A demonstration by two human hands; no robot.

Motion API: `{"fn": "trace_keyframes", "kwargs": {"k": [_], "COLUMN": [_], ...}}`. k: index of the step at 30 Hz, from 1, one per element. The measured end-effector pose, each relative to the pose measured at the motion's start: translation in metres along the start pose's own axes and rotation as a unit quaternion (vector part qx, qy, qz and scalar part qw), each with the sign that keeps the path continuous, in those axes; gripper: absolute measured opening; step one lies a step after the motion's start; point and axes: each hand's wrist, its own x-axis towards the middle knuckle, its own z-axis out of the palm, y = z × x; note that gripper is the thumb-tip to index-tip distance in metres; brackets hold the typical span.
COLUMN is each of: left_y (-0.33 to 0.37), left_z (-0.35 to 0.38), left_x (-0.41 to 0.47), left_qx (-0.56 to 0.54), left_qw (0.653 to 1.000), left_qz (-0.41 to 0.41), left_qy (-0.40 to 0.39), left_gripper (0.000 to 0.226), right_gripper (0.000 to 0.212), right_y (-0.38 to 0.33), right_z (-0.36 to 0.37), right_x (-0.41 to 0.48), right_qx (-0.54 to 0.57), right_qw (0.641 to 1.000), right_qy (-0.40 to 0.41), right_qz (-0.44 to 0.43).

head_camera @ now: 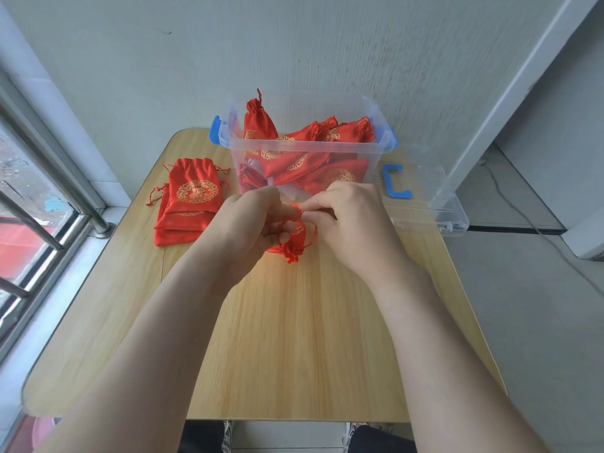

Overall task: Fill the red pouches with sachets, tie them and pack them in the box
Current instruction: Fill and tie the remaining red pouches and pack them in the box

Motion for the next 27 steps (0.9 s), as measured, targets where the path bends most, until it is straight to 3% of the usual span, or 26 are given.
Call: {"fn": "trace_keyframes", "kwargs": {"k": [3, 7, 13, 15, 20, 23, 27], "left_y": [-0.003, -0.004, -0.006, -0.008, -0.006, -0.007, -0.005], "left_z": [-0.003, -0.006, -0.010, -0.010, -0.002, -0.001, -0.004], "left_x": [0.001, -0.001, -0.003, -0.003, -0.005, -0.003, -0.012], "left_qx": [0.043, 0.100, 0.232, 0.258, 0.300, 0.314, 0.344], "left_qw": [0.998, 0.990, 0.946, 0.933, 0.927, 0.921, 0.897], "left_qz": [0.038, 0.093, 0.195, 0.219, 0.215, 0.225, 0.276], "left_qy": [-0.001, 0.028, 0.112, 0.124, 0.064, 0.056, 0.012], "left_gripper": [0.032, 0.060, 0.021, 0.019, 0.019, 0.038, 0.014], "right_gripper": [0.013, 0.016, 0.014, 0.014, 0.016, 0.018, 0.018], "right_y": [0.000, -0.003, 0.000, 0.001, 0.002, 0.001, 0.002], "right_z": [0.002, 0.000, -0.002, -0.002, -0.003, -0.005, -0.005], "right_x": [-0.001, -0.001, 0.003, 0.004, 0.003, 0.002, 0.002], "right_qx": [-0.023, -0.022, 0.118, 0.152, 0.182, 0.192, 0.193], "right_qw": [0.999, 0.994, 0.979, 0.973, 0.965, 0.961, 0.957], "right_qy": [-0.039, -0.094, -0.096, -0.098, -0.092, -0.089, -0.088], "right_qz": [0.017, 0.055, 0.133, 0.145, 0.168, 0.179, 0.199]}}
